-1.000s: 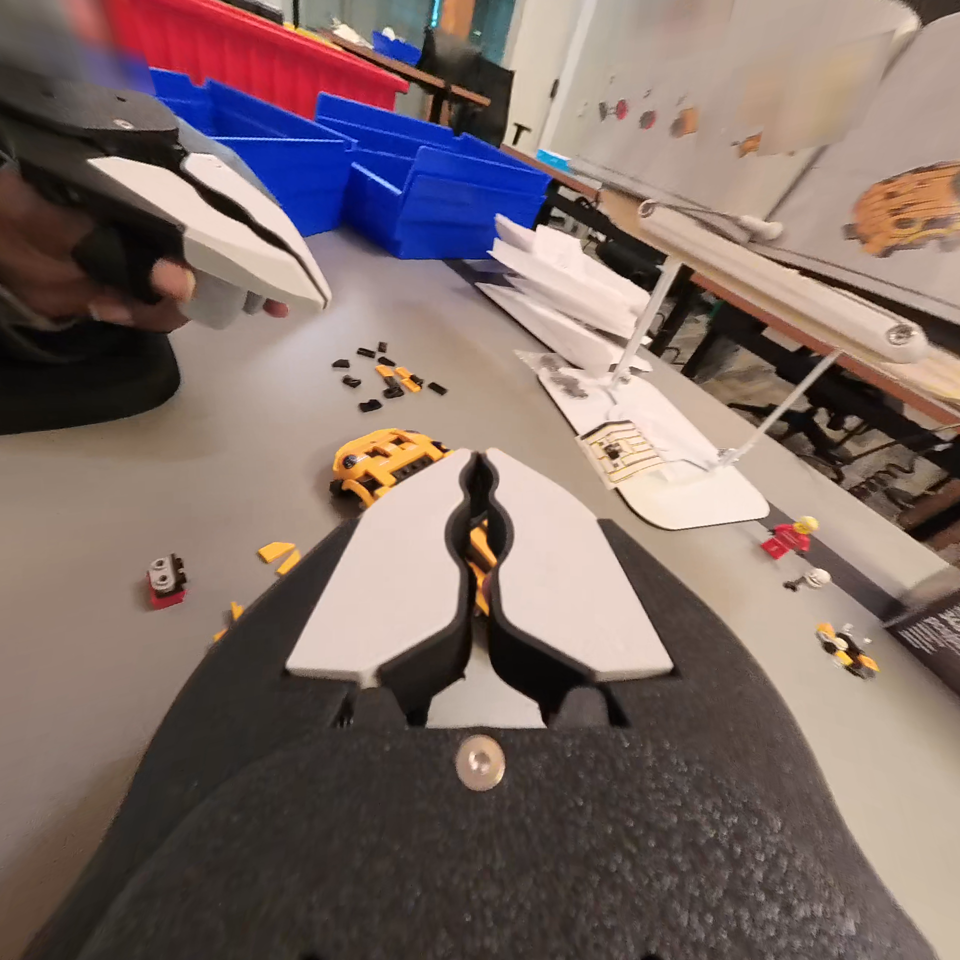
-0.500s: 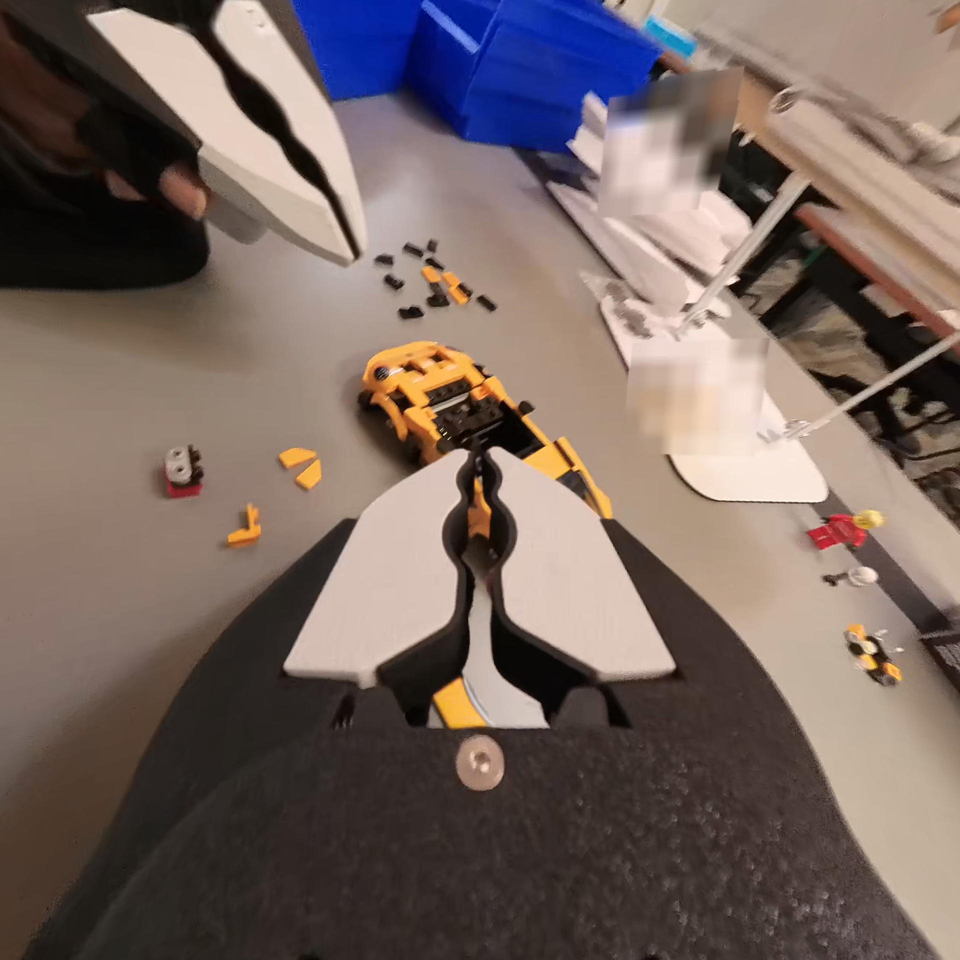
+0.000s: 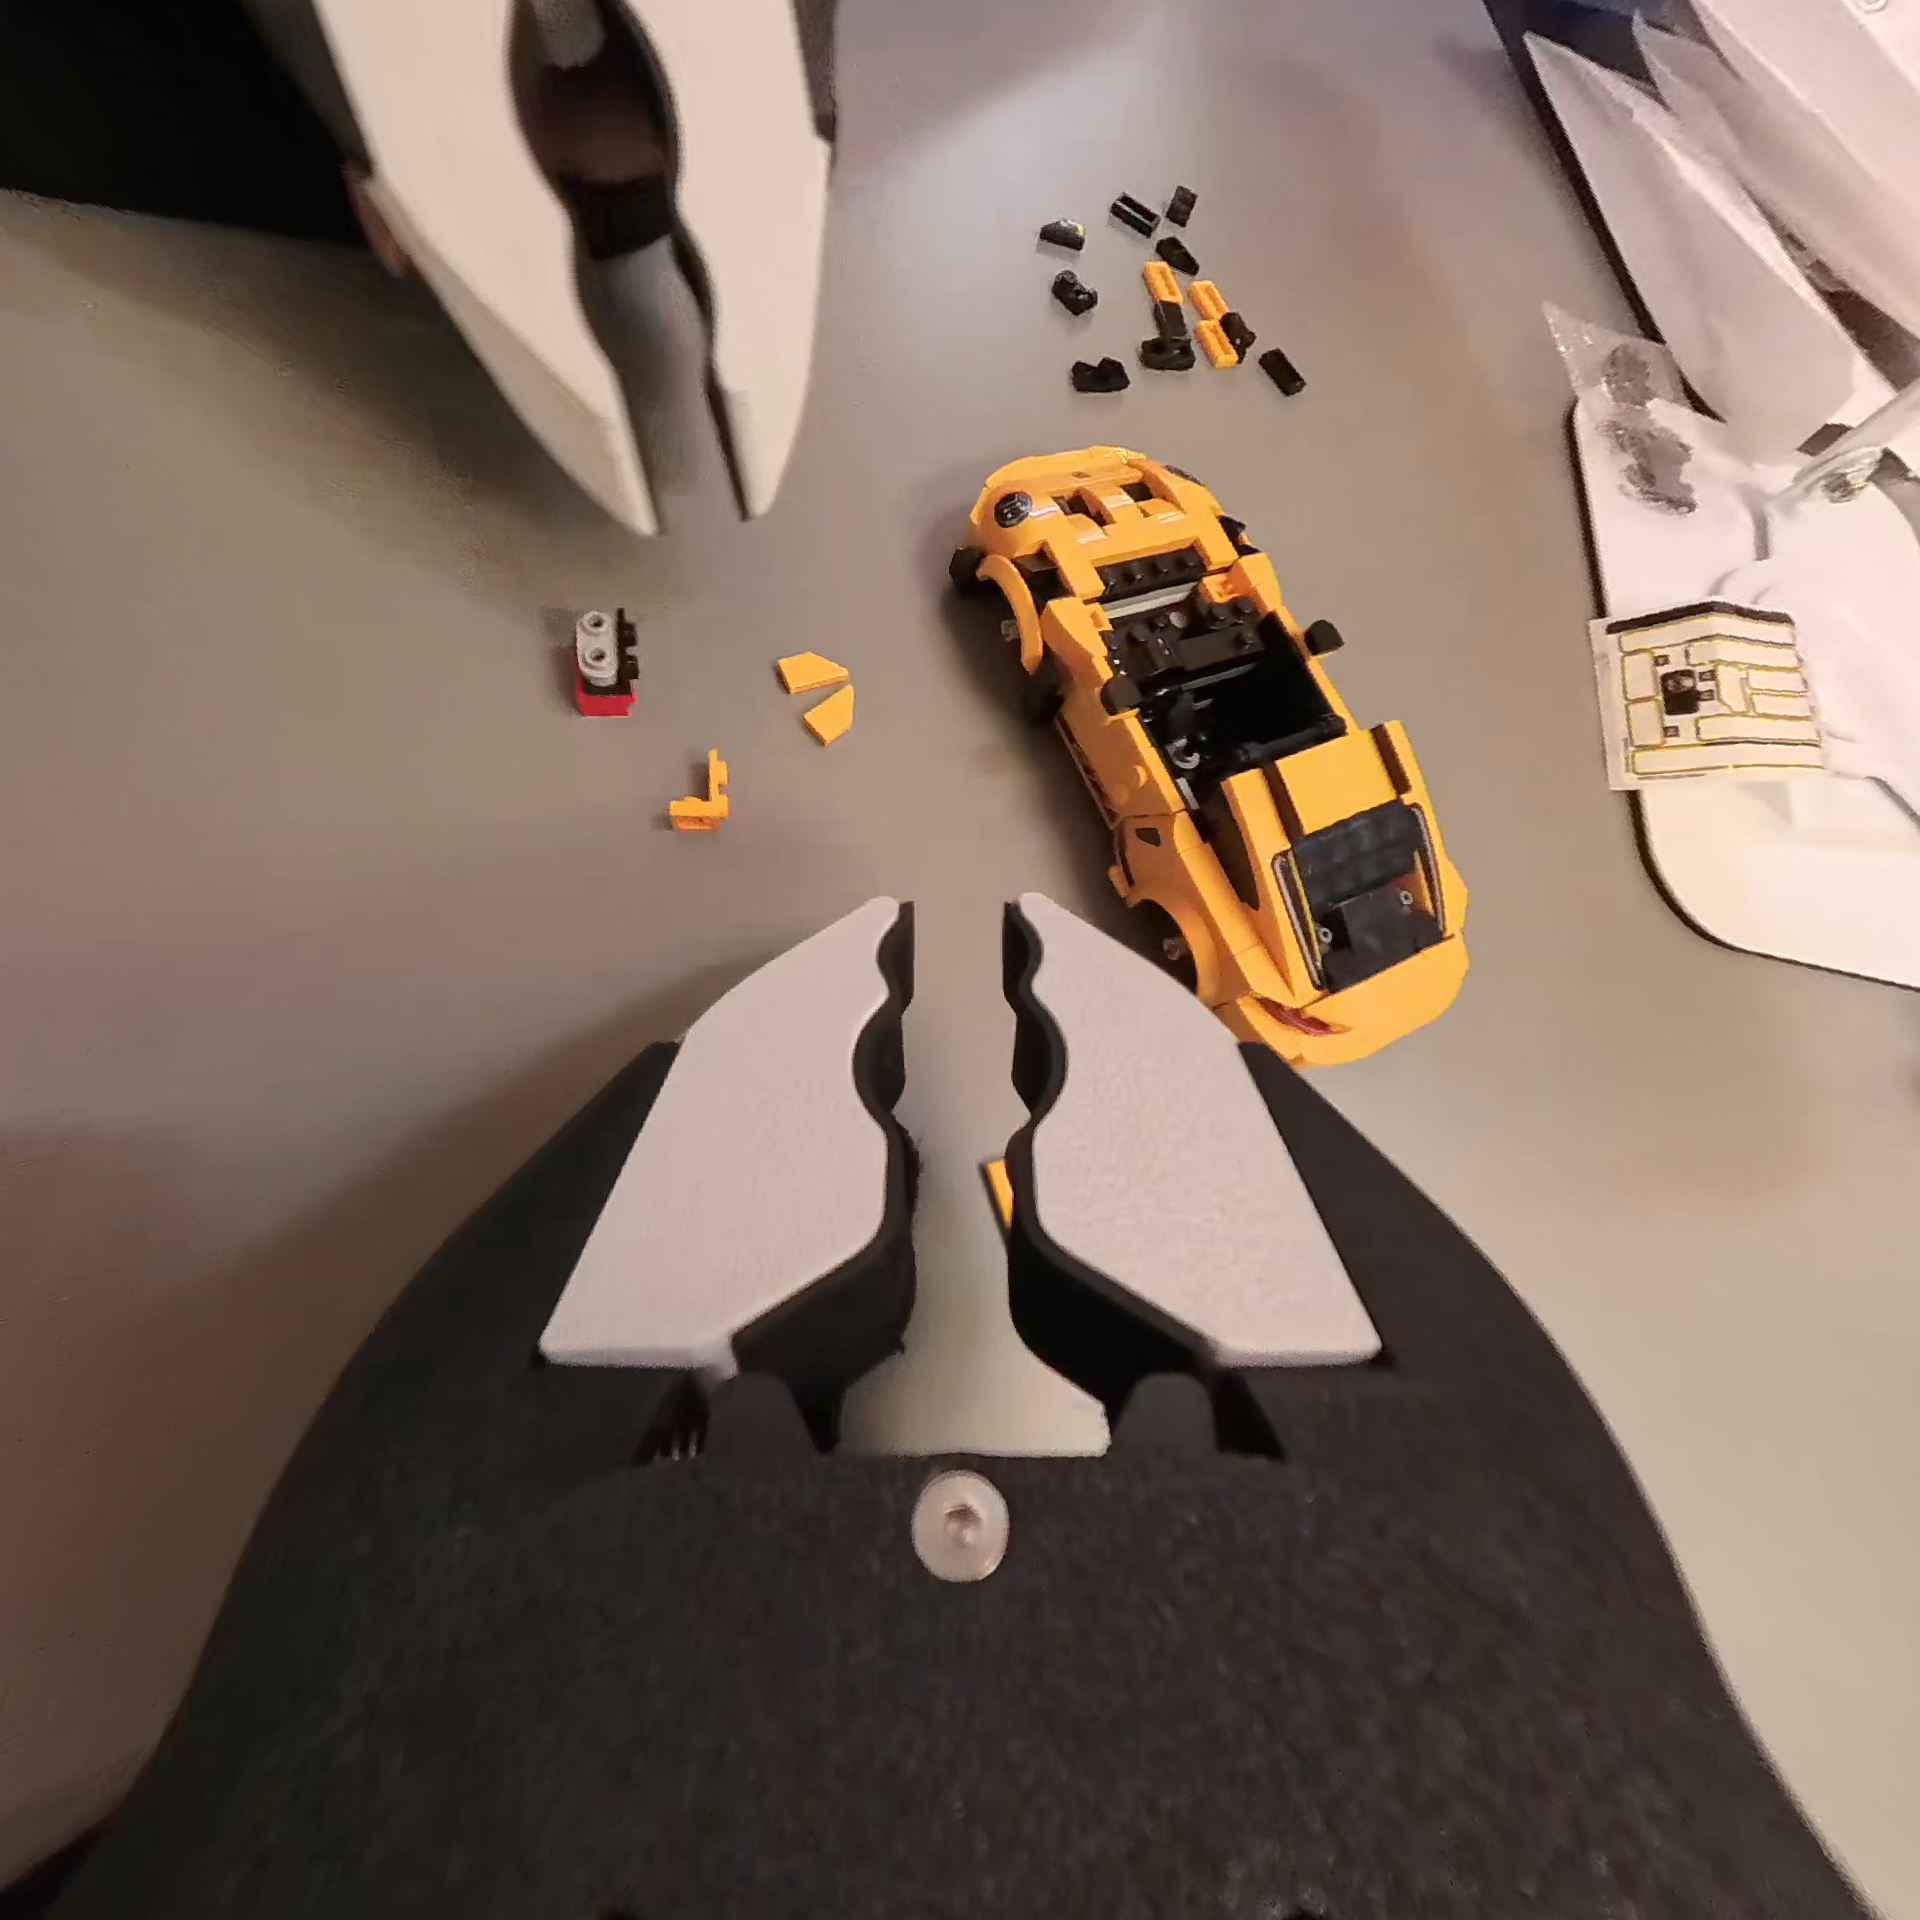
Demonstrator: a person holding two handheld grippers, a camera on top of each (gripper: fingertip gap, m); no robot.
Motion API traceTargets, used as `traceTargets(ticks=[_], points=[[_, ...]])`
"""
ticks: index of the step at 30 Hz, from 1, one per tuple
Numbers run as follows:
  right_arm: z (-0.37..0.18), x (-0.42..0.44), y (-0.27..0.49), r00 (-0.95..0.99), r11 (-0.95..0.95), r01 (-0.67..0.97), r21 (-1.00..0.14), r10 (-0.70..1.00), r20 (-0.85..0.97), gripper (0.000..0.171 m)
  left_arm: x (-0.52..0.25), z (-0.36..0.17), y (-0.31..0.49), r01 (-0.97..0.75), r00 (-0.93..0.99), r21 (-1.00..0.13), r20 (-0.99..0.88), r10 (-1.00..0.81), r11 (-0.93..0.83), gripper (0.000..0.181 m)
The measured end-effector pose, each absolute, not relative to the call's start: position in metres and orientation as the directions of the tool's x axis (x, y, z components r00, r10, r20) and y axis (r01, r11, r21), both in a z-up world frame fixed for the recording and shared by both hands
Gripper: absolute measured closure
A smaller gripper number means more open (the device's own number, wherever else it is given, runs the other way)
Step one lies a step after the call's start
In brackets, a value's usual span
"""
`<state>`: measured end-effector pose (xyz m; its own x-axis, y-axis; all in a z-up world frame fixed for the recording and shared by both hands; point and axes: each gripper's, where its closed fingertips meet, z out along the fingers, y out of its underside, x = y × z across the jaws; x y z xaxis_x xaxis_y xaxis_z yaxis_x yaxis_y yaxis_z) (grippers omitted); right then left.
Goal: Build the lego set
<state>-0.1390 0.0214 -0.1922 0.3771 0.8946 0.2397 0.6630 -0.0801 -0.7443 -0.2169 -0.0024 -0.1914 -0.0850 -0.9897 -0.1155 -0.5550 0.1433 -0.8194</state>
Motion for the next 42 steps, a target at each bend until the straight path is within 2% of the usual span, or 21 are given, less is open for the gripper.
traceTargets(ticks=[8, 11, 14, 27, 30, 35, 42], points=[[-0.189, -0.137, 0.029, 0.410, -0.073, 0.648, -0.758, 0.872, 0.266, 0.157, -0.210, -0.214, -0.025, -0.646, -0.196, -0.729, -0.129, -0.972, 0.227, 0.155], [-0.188, -0.138, 0.030, 0.414, -0.071, 0.644, -0.762, 0.869, 0.270, 0.158, -0.210, -0.221, -0.026, -0.674, -0.209, -0.696, -0.140, -0.968, 0.246, 0.157], [-0.188, -0.138, 0.030, 0.418, -0.068, 0.645, -0.761, 0.866, 0.276, 0.158, -0.211, -0.226, -0.027, -0.690, -0.223, -0.673, -0.154, -0.963, 0.267, 0.167], [-0.186, -0.140, 0.028, 0.412, -0.055, 0.639, -0.767, 0.867, 0.281, 0.160, -0.217, -0.226, -0.051, -0.635, -0.377, -0.678, -0.146, -0.915, 0.370, 0.168], [-0.186, -0.140, 0.028, 0.411, -0.055, 0.639, -0.767, 0.868, 0.280, 0.160, -0.217, -0.226, -0.049, -0.638, -0.365, -0.679, -0.150, -0.919, 0.364, 0.167], [-0.187, -0.138, 0.027, 0.413, -0.063, 0.641, -0.765, 0.868, 0.275, 0.160, -0.215, -0.225, -0.040, -0.644, -0.322, -0.679, -0.177, -0.930, 0.352, 0.155], [-0.186, -0.135, 0.029, 0.425, -0.069, 0.640, -0.765, 0.862, 0.278, 0.160, -0.220, -0.224, -0.020, -0.663, -0.258, -0.662, -0.234, -0.937, 0.348, 0.159]])
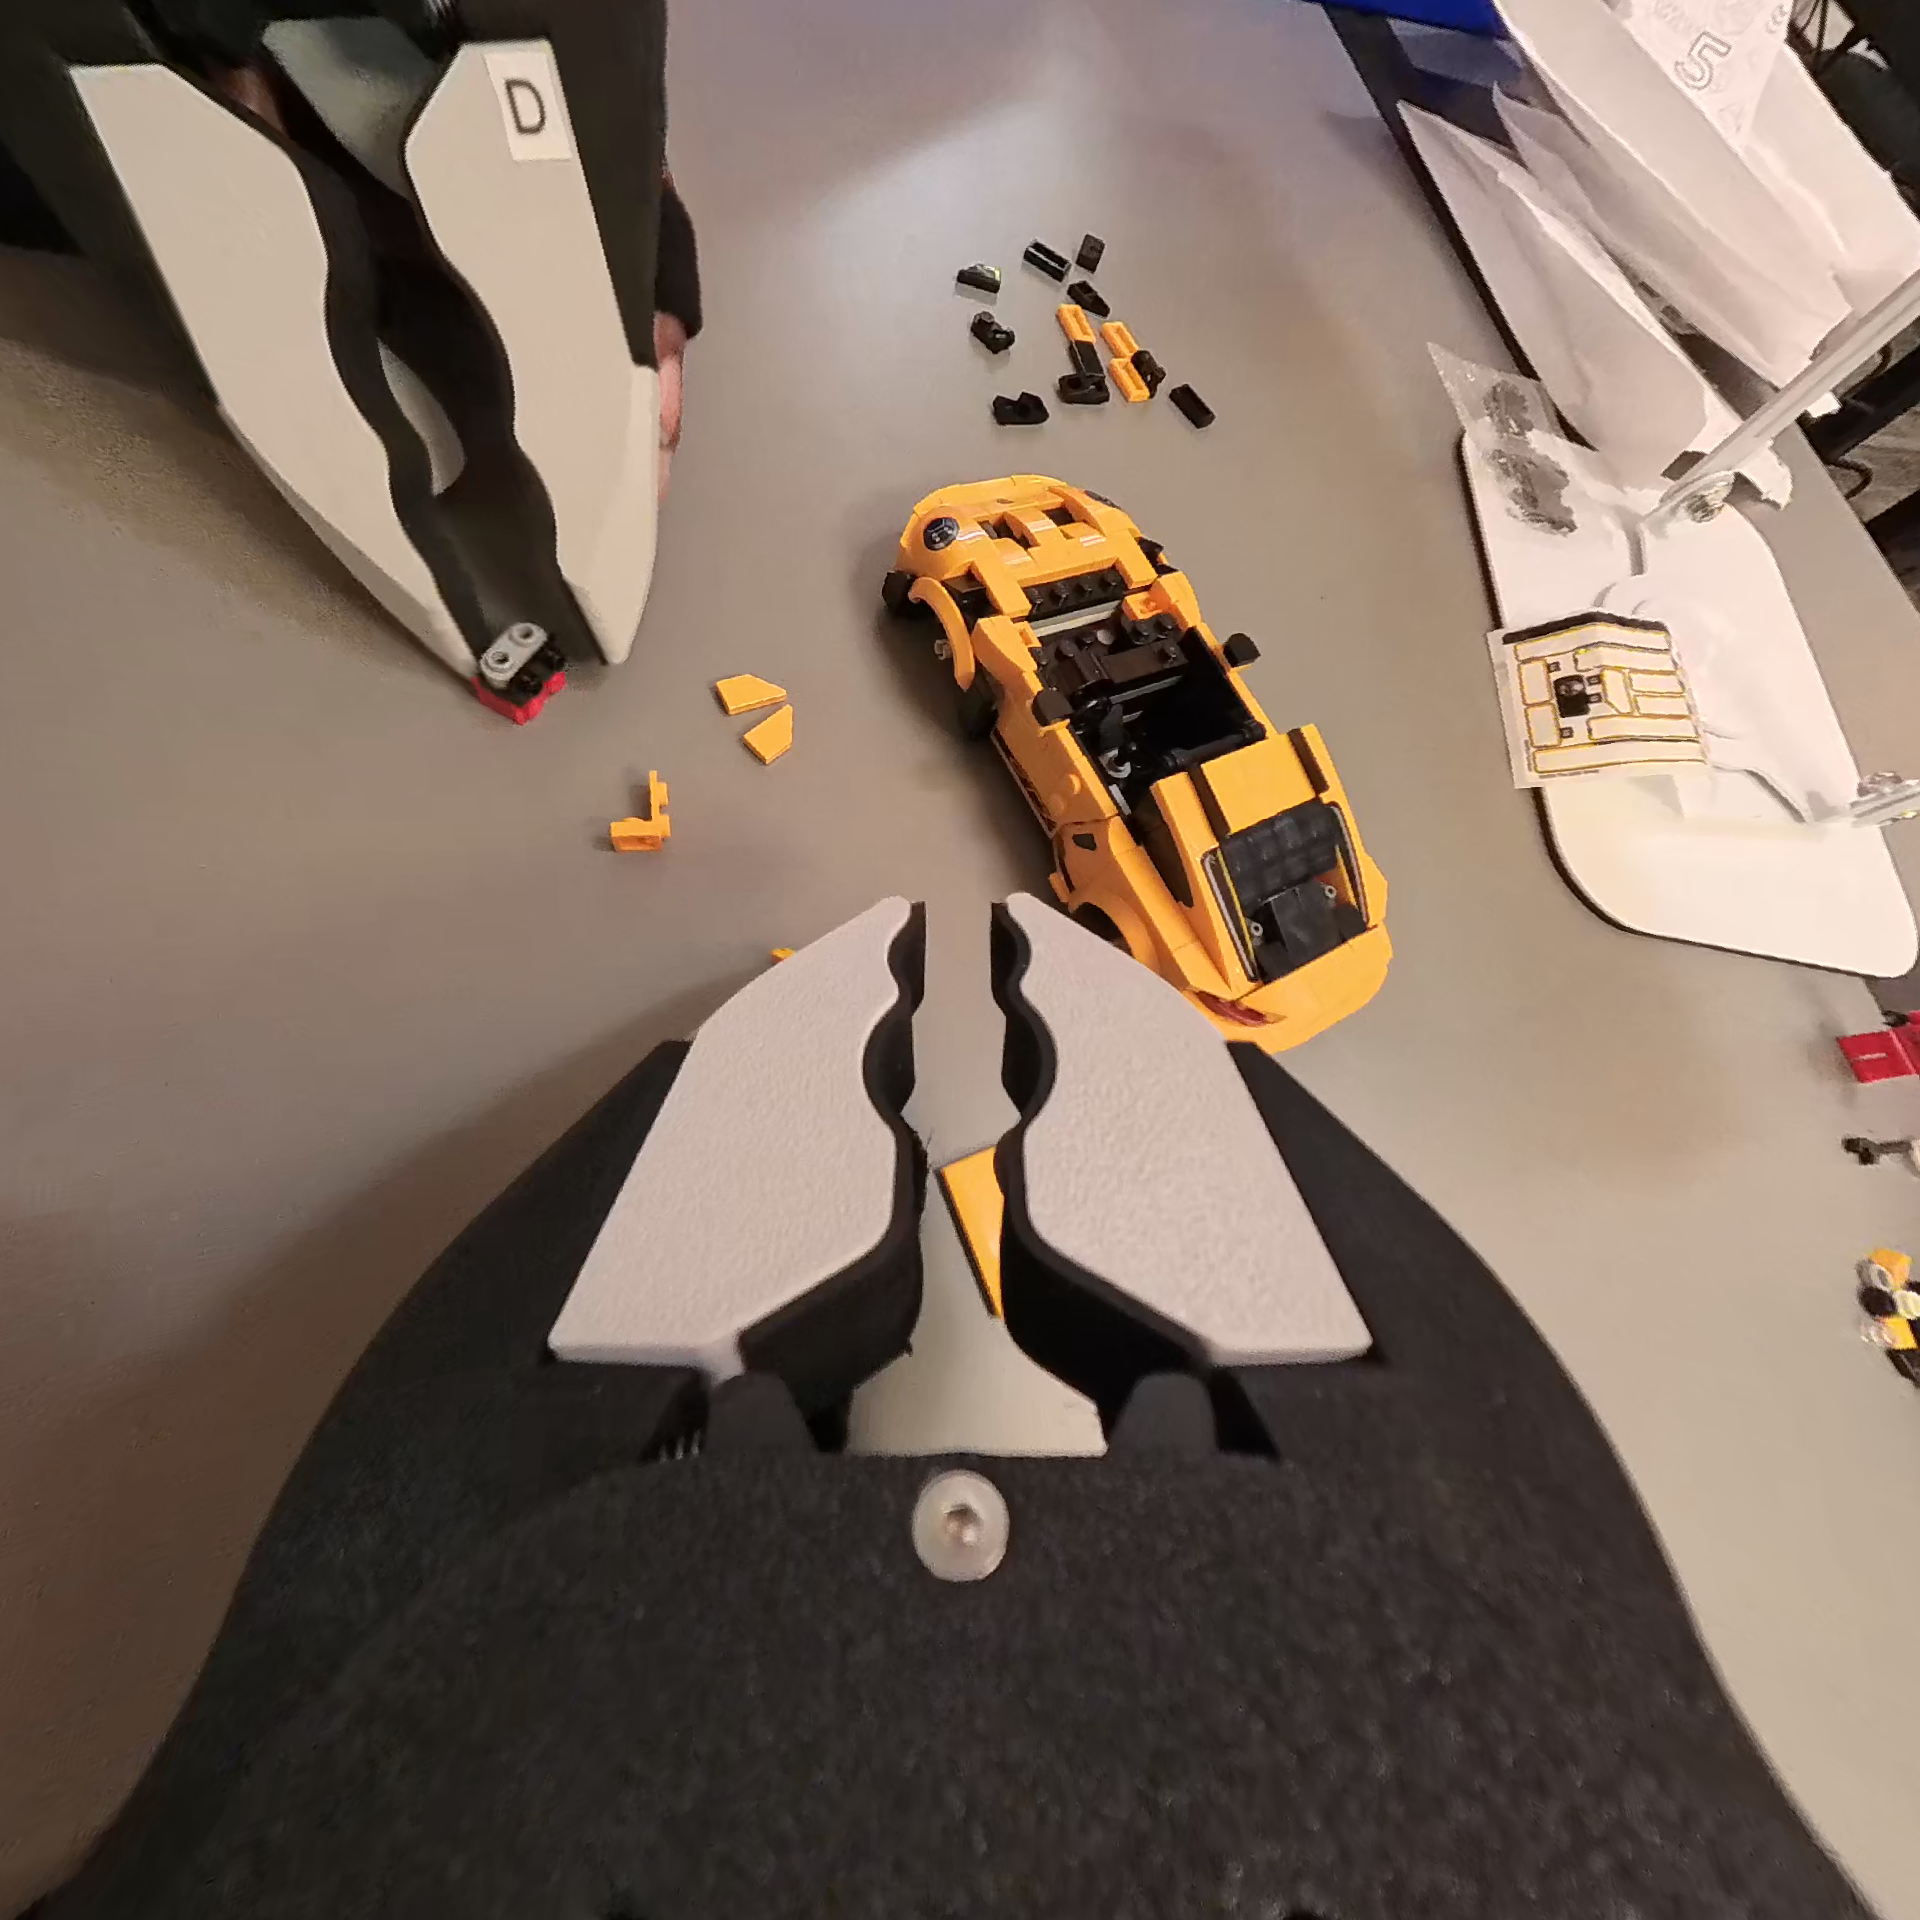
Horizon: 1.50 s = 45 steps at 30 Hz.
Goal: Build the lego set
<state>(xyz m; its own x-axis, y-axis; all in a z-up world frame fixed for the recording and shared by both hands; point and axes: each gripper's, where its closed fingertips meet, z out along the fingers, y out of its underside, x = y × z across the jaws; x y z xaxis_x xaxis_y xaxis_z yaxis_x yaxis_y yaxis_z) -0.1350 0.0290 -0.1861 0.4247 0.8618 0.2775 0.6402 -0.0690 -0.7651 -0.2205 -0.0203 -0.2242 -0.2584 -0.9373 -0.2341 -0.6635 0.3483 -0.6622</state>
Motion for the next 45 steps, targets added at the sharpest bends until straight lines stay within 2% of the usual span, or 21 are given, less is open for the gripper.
traceTargets(ticks=[10, 22, 29, 35, 42, 45], points=[[-0.189, -0.125, 0.029, 0.441, -0.106, 0.646, -0.756, 0.860, 0.257, 0.160, -0.223, -0.213, -0.006, -0.640, -0.175, -0.711, -0.237, -0.956, 0.293, 0.162], [-0.205, -0.106, 0.013, 0.398, -0.173, 0.723, -0.668, 0.896, 0.199, 0.153, -0.220, -0.212, -0.001, -0.646, -0.135, -0.719, -0.224, -0.965, 0.257, 0.163], [-0.192, -0.143, -0.007, 0.287, -0.072, 0.680, -0.730, 0.942, 0.174, 0.155, -0.214, -0.223, -0.012, -0.696, -0.162, -0.685, -0.139, -0.977, 0.213, 0.160], [-0.206, -0.173, -0.018, 0.207, -0.025, 0.696, -0.718, 0.964, 0.167, 0.155, -0.210, -0.223, -0.019, -0.707, -0.162, -0.689, -0.064, -0.985, 0.161, 0.157], [-0.207, -0.180, -0.020, 0.199, -0.017, 0.702, -0.712, 0.965, 0.173, 0.155, -0.205, -0.224, -0.019, -0.703, -0.158, -0.681, -0.130, -0.979, 0.204, 0.165], [-0.199, -0.185, -0.016, 0.235, -0.024, 0.662, -0.749, 0.956, 0.177, 0.155, -0.198, -0.205, -0.020, -0.602, -0.158, -0.758, -0.195, -0.968, 0.251, 0.165]])
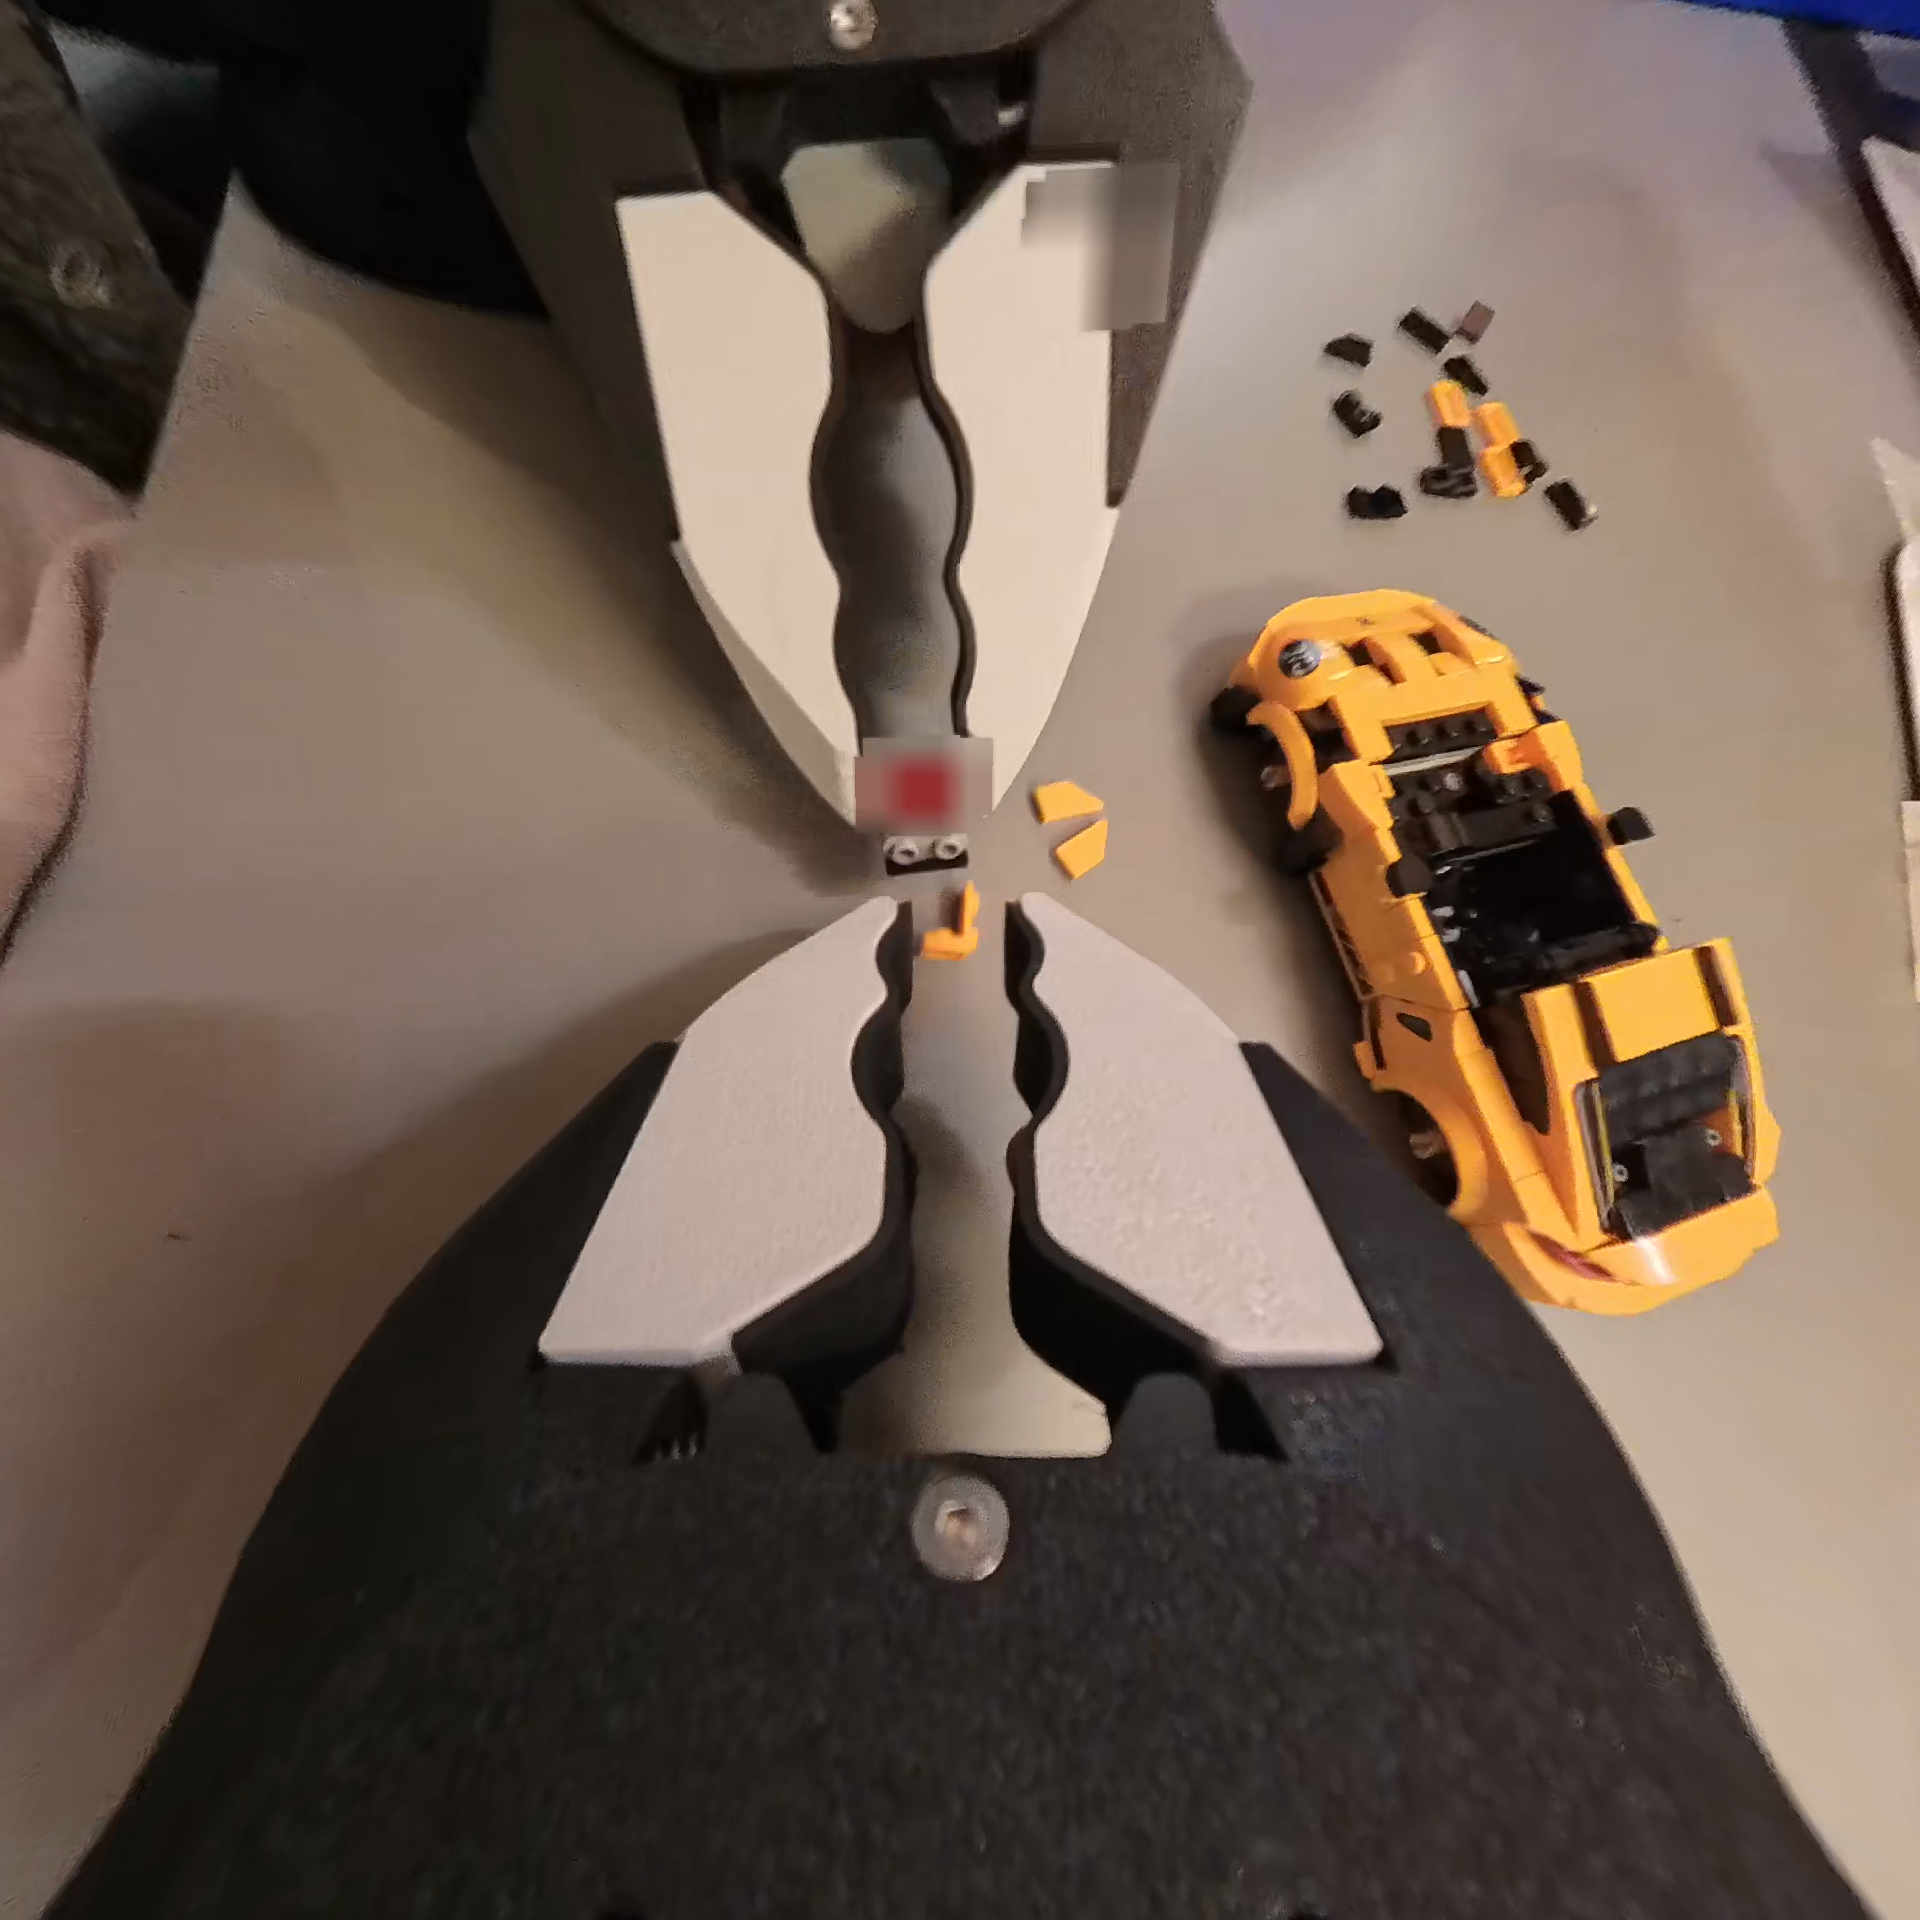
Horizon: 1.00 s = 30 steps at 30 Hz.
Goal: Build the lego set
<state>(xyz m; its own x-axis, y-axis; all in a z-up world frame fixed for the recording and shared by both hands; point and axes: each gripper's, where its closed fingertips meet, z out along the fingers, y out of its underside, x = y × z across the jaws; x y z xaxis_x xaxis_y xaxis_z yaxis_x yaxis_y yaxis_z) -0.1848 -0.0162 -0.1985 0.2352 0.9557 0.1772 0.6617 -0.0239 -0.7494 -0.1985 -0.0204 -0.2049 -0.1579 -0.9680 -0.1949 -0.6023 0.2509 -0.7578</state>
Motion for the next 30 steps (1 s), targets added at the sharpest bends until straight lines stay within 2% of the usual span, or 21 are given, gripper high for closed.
traceTargets(ticks=[3, 6, 11, 15, 18, 20, 23, 26, 30], points=[[-0.184, -0.192, -0.015, 0.281, -0.099, 0.557, -0.825, 0.957, 0.074, 0.150, -0.193, -0.172, -0.020, -0.448, -0.117, -0.829, -0.317, -0.941, 0.335, 0.165], [-0.161, -0.199, -0.021, 0.265, -0.189, 0.405, -0.895, 0.961, -0.083, 0.144, -0.194, -0.149, -0.017, -0.347, -0.061, -0.845, -0.413, -0.909, 0.407, 0.165], [-0.131, -0.205, -0.020, 0.232, -0.355, 0.188, -0.916, 0.922, -0.309, 0.145, -0.196, -0.131, -0.014, -0.297, 0.017, -0.797, -0.555, -0.832, 0.526, 0.165], [-0.128, -0.207, -0.016, 0.268, -0.391, 0.152, -0.908, 0.900, -0.343, 0.156, -0.197, -0.129, -0.013, -0.302, 0.033, -0.775, -0.591, -0.806, 0.555, 0.165], [-0.133, -0.207, -0.017, 0.293, -0.335, 0.231, -0.913, 0.919, -0.263, 0.158, -0.198, -0.136, -0.015, -0.312, -0.009, -0.806, -0.528, -0.849, 0.504, 0.162], [-0.141, -0.204, -0.019, 0.307, -0.245, 0.357, -0.901, 0.942, -0.135, 0.158, -0.201, -0.144, -0.018, -0.322, -0.074, -0.863, -0.388, -0.919, 0.390, 0.157], [-0.165, -0.201, -0.029, 0.237, -0.087, 0.610, -0.788, 0.969, 0.077, 0.158, -0.210, -0.155, -0.019, -0.362, -0.135, -0.906, -0.184, -0.974, 0.221, 0.159], [-0.189, -0.202, -0.045, 0.116, -0.024, 0.771, -0.636, 0.988, 0.102, 0.158, -0.213, -0.169, -0.030, -0.419, -0.212, -0.890, -0.097, -0.972, 0.180, 0.164], [-0.212, -0.207, -0.055, 0.086, -0.074, 0.856, -0.512, 0.996, -0.001, 0.158, -0.214, -0.195, -0.049, -0.519, -0.317, -0.807, -0.123, -0.940, 0.281, 0.165]])
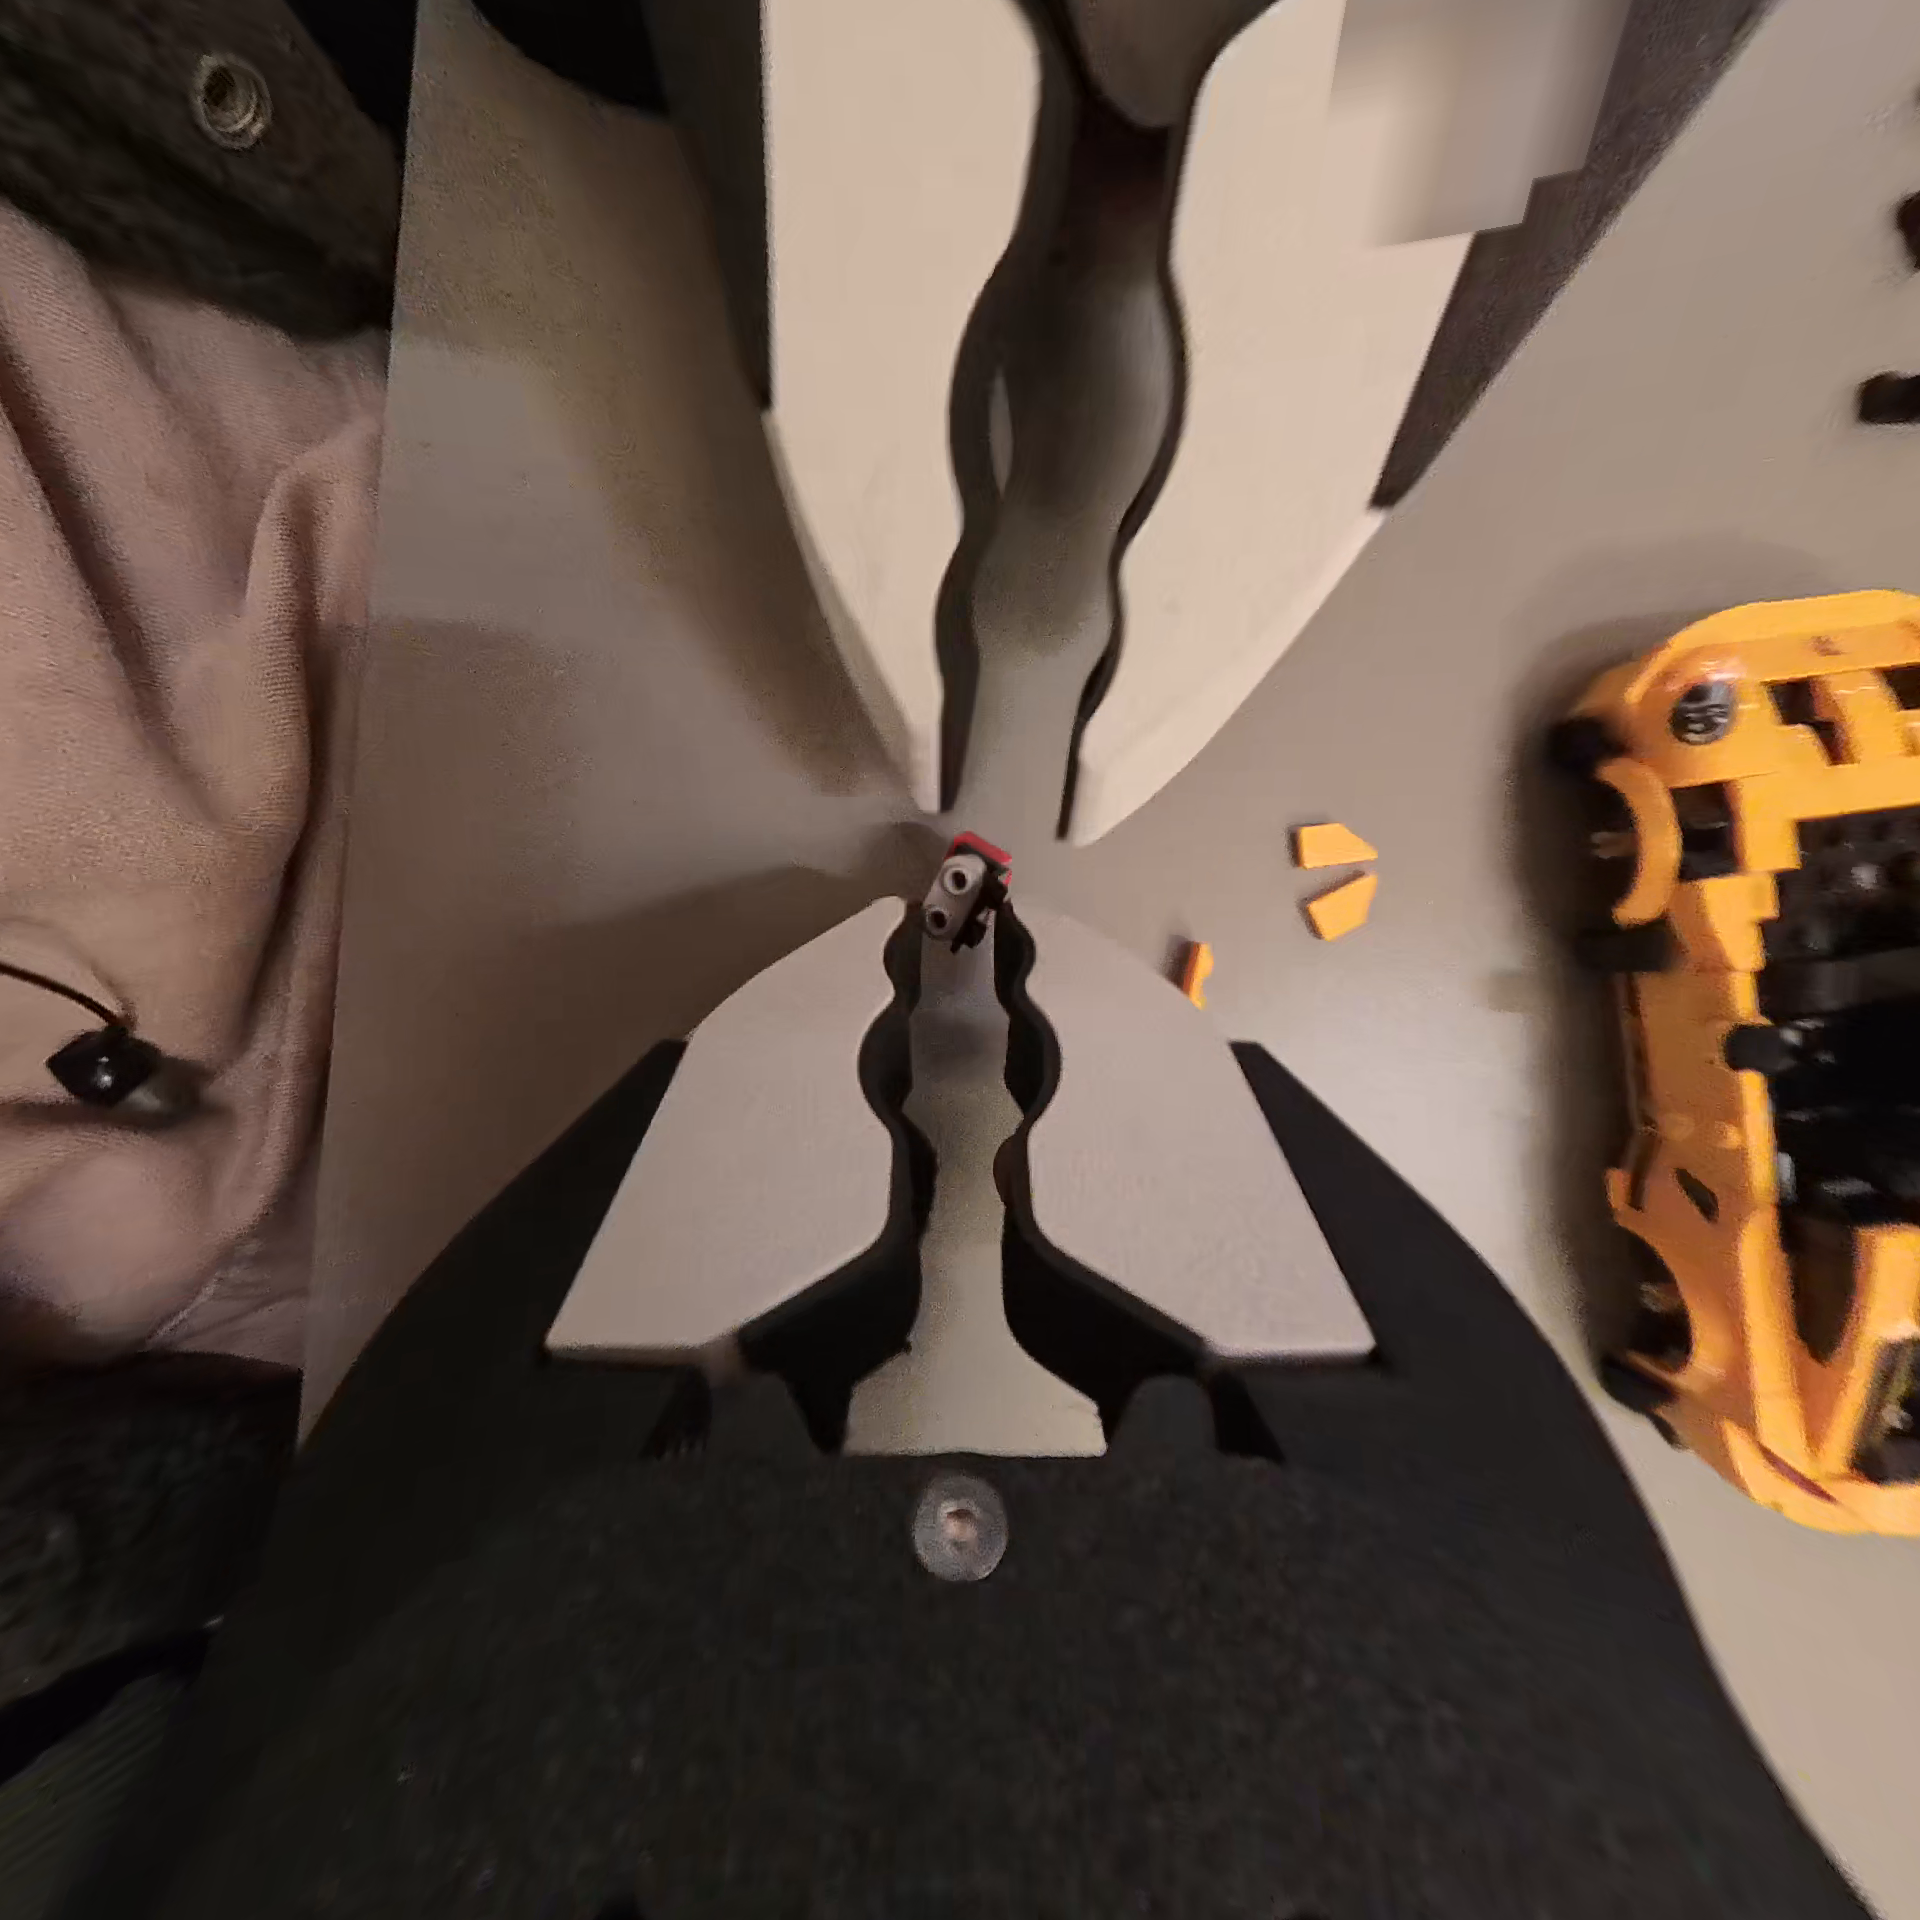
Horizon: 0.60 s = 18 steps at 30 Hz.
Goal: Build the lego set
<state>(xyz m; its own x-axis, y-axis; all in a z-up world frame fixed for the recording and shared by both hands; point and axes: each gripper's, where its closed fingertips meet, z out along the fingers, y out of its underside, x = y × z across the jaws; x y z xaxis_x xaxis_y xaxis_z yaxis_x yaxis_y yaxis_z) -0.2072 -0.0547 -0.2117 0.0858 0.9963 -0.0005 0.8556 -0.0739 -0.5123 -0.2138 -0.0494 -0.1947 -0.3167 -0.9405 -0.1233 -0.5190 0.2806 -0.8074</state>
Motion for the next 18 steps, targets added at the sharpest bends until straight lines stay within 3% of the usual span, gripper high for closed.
traceTargets(ticks=[4, 18], points=[[-0.223, -0.213, -0.054, 0.128, -0.146, 0.868, -0.474, 0.989, -0.071, 0.158, -0.215, -0.206, -0.055, -0.558, -0.347, -0.762, -0.144, -0.927, 0.328, 0.165], [-0.222, -0.212, -0.048, 0.204, -0.238, 0.805, -0.543, 0.971, -0.123, 0.154, -0.215, -0.214, -0.053, -0.593, -0.342, -0.724, -0.169, -0.924, 0.352, 0.169]])
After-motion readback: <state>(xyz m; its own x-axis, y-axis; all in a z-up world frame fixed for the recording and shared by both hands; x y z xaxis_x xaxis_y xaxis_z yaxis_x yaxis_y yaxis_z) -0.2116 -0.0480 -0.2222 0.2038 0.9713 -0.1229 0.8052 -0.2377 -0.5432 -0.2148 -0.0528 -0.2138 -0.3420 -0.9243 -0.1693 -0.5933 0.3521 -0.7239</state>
